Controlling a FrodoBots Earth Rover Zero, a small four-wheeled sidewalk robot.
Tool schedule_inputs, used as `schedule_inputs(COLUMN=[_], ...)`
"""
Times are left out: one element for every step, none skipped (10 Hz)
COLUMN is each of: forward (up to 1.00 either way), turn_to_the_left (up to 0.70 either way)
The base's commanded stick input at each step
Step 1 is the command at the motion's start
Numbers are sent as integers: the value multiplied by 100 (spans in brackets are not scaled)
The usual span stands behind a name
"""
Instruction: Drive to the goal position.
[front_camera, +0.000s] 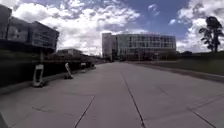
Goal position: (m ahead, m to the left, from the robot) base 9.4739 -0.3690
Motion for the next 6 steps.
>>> schedule_inputs(forward=[70, 70, 70, 70, 70, 70], turn_to_the_left=[0, 0, 0, 0, 0, 0])
